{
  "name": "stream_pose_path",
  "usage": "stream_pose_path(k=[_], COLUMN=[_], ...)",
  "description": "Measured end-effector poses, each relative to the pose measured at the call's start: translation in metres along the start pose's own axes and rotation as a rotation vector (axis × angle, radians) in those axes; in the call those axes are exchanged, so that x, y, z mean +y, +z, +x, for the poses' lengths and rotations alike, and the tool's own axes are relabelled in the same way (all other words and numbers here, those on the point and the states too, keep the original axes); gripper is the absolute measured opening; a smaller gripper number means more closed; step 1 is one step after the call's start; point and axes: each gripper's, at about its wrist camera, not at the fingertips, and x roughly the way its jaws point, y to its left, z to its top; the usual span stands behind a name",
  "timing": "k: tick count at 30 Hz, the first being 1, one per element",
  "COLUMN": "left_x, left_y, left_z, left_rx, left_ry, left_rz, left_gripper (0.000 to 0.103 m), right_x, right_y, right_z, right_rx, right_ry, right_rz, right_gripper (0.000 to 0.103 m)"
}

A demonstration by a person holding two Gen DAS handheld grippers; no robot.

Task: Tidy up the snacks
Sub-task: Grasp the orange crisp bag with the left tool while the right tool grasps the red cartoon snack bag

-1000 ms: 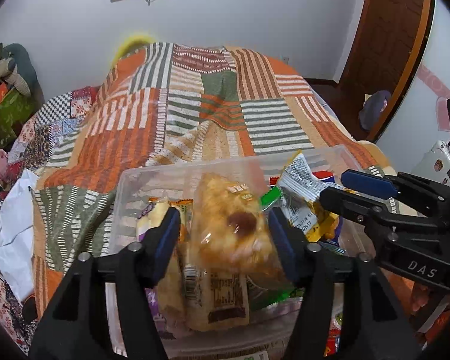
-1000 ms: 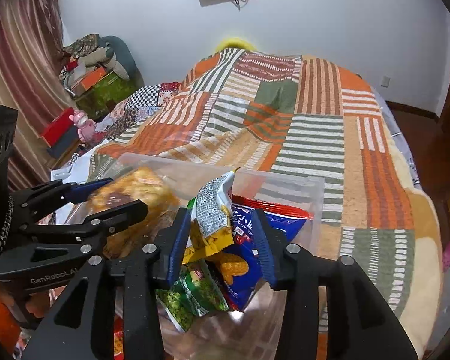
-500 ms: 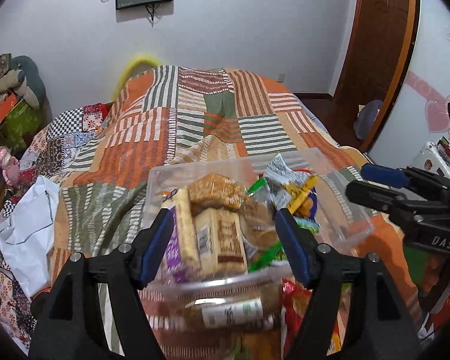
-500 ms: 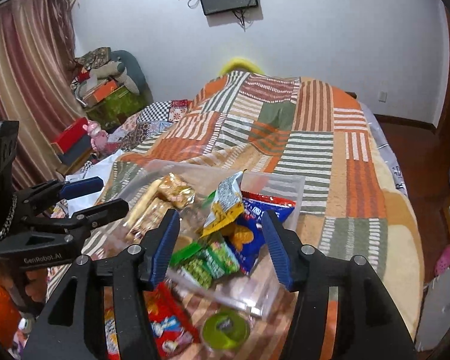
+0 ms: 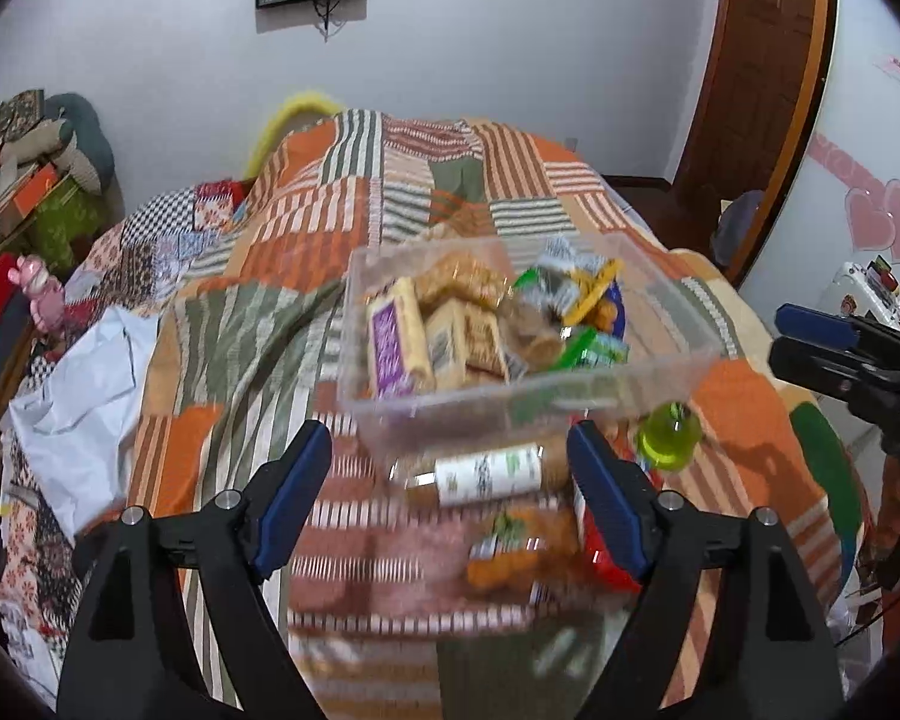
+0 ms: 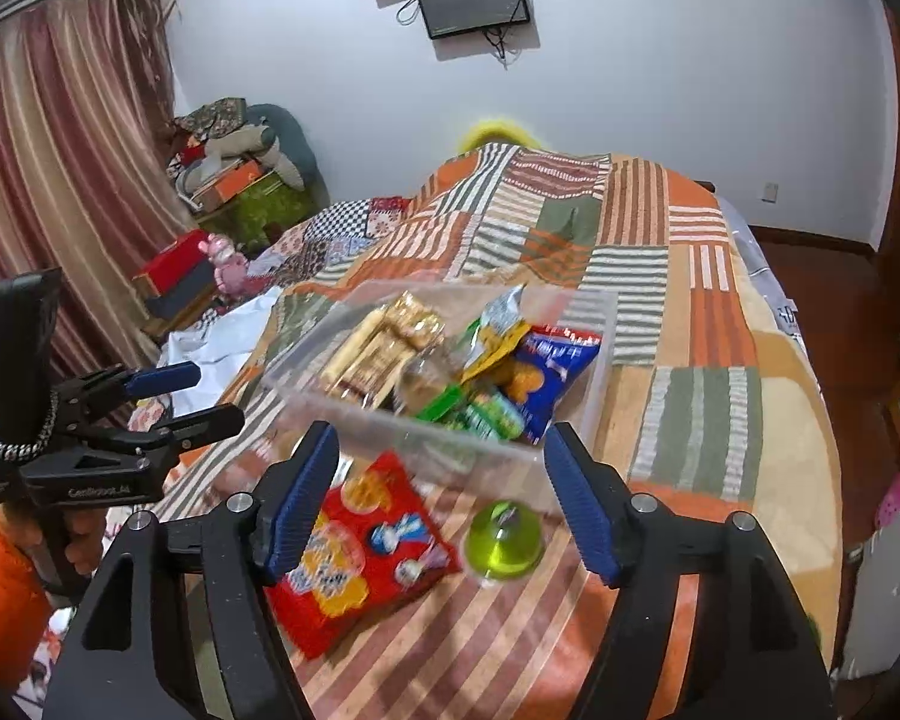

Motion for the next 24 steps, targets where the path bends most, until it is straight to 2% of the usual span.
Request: stream_pose_path(k=[6,9,12,18,24], left_x=[0.009,0.011,0.014,0.02,0.013], left_y=[-0.031,-0.045,-0.056,-0.073,-0.075], left_z=[-0.007,-0.014,-0.015,-0.011,-0.01], left_rx=[0.027,0.022,0.038,0.068,0.062], left_ry=[0.008,0.032,0.021,-0.003,0.001], left_rz=[-0.029,-0.017,-0.031,-0.077,-0.065], left_gripper=[0.081,0.081,0.081,0.081,0.081], right_x=[0.015,0.023,0.026,0.038,0.045], right_y=[-0.026,-0.037,-0.047,-0.065,-0.066], right_z=[-0.001,0.003,0.009,0.035,0.055], right_rx=[0.003,0.018,0.04,0.129,0.174], right_ry=[-0.005,0.01,0.03,0.07,0.05], right_rz=[-0.017,-0.017,0.006,0.027,-0.029], right_gripper=[0.079,0.081,0.084,0.084,0.084])
